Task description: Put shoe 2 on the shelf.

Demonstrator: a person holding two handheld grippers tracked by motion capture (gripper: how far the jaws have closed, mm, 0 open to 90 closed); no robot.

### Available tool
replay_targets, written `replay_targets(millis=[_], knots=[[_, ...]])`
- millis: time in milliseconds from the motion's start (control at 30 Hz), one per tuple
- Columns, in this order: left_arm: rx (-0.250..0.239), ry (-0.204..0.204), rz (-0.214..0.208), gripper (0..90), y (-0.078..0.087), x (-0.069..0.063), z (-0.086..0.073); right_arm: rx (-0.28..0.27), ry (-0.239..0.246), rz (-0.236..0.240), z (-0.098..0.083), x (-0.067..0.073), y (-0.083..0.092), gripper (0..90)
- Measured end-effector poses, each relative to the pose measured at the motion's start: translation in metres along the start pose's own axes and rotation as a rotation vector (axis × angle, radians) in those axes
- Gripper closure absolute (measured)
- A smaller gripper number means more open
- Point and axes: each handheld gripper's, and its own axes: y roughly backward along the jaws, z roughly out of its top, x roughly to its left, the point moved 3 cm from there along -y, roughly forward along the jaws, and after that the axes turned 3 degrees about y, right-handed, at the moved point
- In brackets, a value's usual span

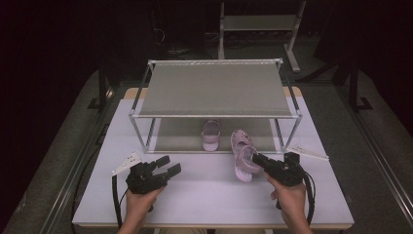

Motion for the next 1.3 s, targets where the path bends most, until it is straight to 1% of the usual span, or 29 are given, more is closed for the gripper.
replay_targets(millis=[300,433,467,500,867,1033,1300], knots=[[-0.001,0.002,0.002,29.4,0.002,0.001,0.0,-0.018,0.008,-0.001,0.008,0.005,-0.016,81.5],[0.0,0.007,0.004,29.4,0.002,0.002,0.0,-0.032,0.002,-0.007,0.012,0.005,-0.026,81.6],[-0.001,0.009,0.003,29.4,0.002,0.002,0.0,-0.037,0.016,-0.019,0.013,0.004,-0.031,81.5],[-0.002,0.011,0.004,29.4,0.002,0.002,0.0,-0.037,0.016,-0.019,0.013,0.004,-0.031,81.5],[-0.003,0.009,0.0,29.4,0.001,0.002,0.001,-0.065,0.025,-0.069,0.019,-0.008,-0.059,81.6],[-0.004,0.011,-0.001,29.4,0.001,0.003,0.001,-0.067,0.032,-0.091,0.022,-0.015,-0.069,81.5],[-0.001,0.012,-0.007,29.4,-0.001,0.001,0.0,-0.053,0.064,-0.112,0.026,-0.02,-0.086,81.6]])
